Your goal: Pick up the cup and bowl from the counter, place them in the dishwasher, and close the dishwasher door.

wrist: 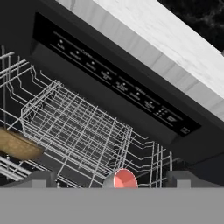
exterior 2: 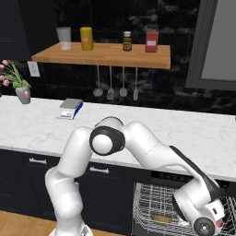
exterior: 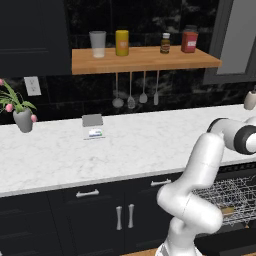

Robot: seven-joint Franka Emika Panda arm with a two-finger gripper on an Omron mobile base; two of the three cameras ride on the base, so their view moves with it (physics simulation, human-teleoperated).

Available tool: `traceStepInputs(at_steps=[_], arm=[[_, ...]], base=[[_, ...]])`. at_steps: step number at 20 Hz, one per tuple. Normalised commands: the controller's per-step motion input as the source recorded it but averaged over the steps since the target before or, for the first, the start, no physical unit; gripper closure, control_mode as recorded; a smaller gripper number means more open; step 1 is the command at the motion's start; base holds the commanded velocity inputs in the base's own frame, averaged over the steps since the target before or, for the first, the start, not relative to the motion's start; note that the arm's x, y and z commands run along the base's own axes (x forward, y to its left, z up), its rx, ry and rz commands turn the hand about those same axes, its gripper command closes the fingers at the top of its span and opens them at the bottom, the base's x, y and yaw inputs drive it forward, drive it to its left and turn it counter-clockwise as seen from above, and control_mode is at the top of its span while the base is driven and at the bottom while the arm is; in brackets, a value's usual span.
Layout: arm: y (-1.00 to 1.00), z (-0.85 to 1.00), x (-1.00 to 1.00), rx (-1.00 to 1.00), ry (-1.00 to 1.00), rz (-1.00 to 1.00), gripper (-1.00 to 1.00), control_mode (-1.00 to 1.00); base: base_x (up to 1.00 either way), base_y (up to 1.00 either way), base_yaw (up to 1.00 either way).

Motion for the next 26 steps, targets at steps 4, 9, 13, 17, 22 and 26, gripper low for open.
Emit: traceStepInputs(at_steps=[4, 9, 13, 17, 22, 26], arm=[[0.00, 0.00, -0.22, 0.00, -0.02, 0.00, -1.00, -1.00], [0.00, 0.00, -0.29, 0.00, -0.04, 0.02, -1.00, -1.00], [0.00, 0.01, -0.73, 0.05, -0.17, 0.16, -1.00, -1.00], [0.00, -0.05, -0.79, 0.09, -0.07, 0.12, -1.00, -1.00], [-0.02, -0.27, -0.68, 0.17, -0.12, 0.14, -1.00, -1.00], [-0.04, -0.35, -0.62, 0.20, -0.15, 0.14, -1.00, -1.00]], base=[[0.00, 0.00, 0.00], [0.00, 0.00, 0.00], [0.00, 0.00, 0.00], [0.00, 0.00, 0.00], [0.00, 0.00, 0.00], [0.00, 0.00, 0.00]])
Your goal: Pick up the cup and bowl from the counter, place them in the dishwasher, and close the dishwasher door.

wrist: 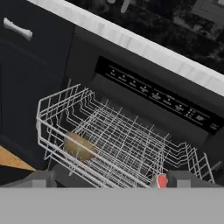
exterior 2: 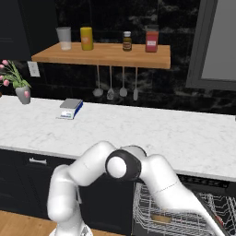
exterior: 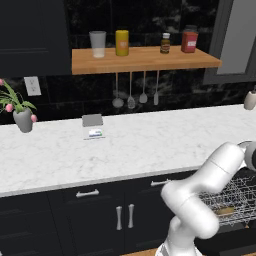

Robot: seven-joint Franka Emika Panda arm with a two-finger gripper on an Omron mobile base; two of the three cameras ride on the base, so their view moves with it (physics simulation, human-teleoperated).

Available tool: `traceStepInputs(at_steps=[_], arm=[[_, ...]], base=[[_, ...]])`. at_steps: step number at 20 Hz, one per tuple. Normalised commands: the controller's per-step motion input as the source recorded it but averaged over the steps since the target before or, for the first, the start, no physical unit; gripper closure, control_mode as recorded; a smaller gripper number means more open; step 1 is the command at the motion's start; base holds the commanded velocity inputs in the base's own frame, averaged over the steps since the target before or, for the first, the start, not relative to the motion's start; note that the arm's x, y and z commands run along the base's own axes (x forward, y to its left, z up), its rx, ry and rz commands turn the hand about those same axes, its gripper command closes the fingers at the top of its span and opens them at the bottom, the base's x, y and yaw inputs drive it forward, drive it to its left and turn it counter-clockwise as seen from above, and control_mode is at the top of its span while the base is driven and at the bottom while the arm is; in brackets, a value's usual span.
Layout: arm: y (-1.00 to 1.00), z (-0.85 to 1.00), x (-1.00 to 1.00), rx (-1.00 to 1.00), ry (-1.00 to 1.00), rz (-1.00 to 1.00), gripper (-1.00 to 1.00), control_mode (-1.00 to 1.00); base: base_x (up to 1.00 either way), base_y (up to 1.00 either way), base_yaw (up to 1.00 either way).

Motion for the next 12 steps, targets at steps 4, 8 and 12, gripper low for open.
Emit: traceStepInputs(at_steps=[4, 8, 12], arm=[[0.00, -0.39, -0.54, 0.16, -0.14, 0.15, -1.00, -1.00], [0.00, -0.40, -0.53, 0.15, -0.21, 0.16, -1.00, -1.00], [0.00, -0.60, -0.06, 0.07, -0.21, 0.12, -1.00, -1.00]], base=[[0.00, 0.00, 0.00], [0.00, 0.00, 0.00], [0.00, 0.00, 0.00]])
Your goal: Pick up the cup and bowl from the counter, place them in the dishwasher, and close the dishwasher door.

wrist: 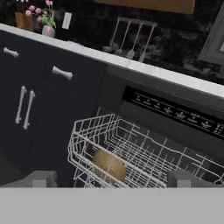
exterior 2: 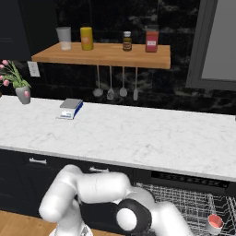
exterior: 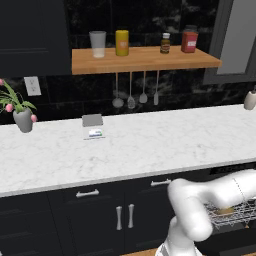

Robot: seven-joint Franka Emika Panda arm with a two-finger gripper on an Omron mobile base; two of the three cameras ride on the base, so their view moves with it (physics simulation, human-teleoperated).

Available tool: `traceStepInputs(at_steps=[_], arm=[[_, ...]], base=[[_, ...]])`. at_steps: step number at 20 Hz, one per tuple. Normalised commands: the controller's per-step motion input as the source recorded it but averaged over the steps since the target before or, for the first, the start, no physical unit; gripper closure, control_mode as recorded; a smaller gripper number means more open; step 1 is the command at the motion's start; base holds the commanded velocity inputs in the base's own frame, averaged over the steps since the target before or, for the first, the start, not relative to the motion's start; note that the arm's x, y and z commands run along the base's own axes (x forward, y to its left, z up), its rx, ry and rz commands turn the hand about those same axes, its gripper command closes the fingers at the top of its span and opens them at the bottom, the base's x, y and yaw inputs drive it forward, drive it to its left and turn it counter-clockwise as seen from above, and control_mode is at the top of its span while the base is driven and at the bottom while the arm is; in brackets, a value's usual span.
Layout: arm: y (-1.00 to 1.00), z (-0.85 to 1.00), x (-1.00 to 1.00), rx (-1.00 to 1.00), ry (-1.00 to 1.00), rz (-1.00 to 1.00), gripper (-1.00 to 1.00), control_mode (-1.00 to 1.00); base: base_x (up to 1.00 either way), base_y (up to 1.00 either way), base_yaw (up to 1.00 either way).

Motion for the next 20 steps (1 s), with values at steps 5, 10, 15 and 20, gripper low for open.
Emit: traceStepInputs(at_steps=[5, 10, 15, 20], arm=[[0.00, -0.63, 0.00, 0.00, -0.09, 0.03, -1.00, -1.00], [0.00, -0.63, 0.00, 0.01, -0.20, 0.06, -1.00, -1.00], [0.00, -0.61, 0.03, 0.02, -0.30, 0.04, -1.00, -1.00], [-0.07, -0.41, -0.01, 0.01, -0.31, 0.01, -1.00, -1.00]], base=[[0.00, 0.00, 0.00], [0.00, 0.00, 0.00], [0.00, 0.00, 0.00], [0.00, 0.00, 0.00]])
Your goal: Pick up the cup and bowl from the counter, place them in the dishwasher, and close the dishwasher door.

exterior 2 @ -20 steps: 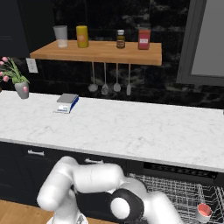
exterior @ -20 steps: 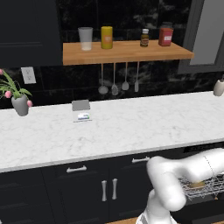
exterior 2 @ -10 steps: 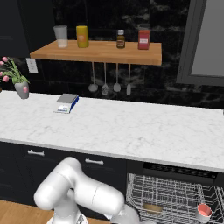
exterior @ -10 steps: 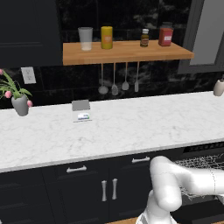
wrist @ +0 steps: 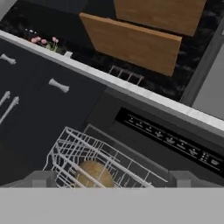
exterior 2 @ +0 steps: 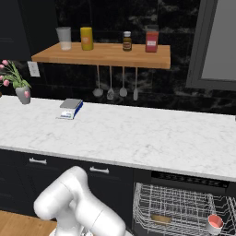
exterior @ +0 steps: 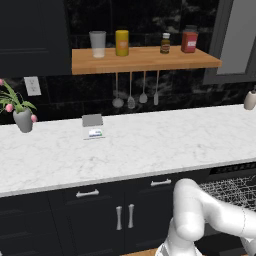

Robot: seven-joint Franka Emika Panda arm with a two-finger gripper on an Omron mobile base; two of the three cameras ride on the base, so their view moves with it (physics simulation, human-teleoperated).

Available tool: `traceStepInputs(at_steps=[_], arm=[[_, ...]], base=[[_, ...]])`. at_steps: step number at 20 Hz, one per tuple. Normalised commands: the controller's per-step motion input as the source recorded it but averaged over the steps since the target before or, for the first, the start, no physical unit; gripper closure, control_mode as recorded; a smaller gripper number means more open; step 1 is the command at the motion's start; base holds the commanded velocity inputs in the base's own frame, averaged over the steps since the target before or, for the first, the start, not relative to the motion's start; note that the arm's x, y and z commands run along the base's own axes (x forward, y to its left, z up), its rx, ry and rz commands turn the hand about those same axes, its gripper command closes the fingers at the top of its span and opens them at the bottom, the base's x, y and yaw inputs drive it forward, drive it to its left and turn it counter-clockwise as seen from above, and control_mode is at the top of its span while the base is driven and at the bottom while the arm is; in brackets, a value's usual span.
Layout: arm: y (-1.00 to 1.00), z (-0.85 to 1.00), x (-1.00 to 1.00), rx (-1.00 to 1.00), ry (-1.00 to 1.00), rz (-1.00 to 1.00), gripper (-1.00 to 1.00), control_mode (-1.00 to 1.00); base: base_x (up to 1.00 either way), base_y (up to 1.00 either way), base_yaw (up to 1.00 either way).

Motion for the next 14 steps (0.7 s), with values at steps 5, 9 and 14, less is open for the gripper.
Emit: traceStepInputs(at_steps=[5, 9, 14], arm=[[-0.30, -0.16, 0.00, 0.00, -0.13, 0.00, -1.00, -1.00], [-0.63, -0.14, 0.10, 0.00, -0.02, 0.00, -1.00, -1.00], [-0.81, -0.30, 0.12, -0.02, 0.00, 0.00, -1.00, -1.00]], base=[[0.00, 0.00, 0.00], [0.00, 0.00, 0.00], [0.00, 0.00, 0.00]])
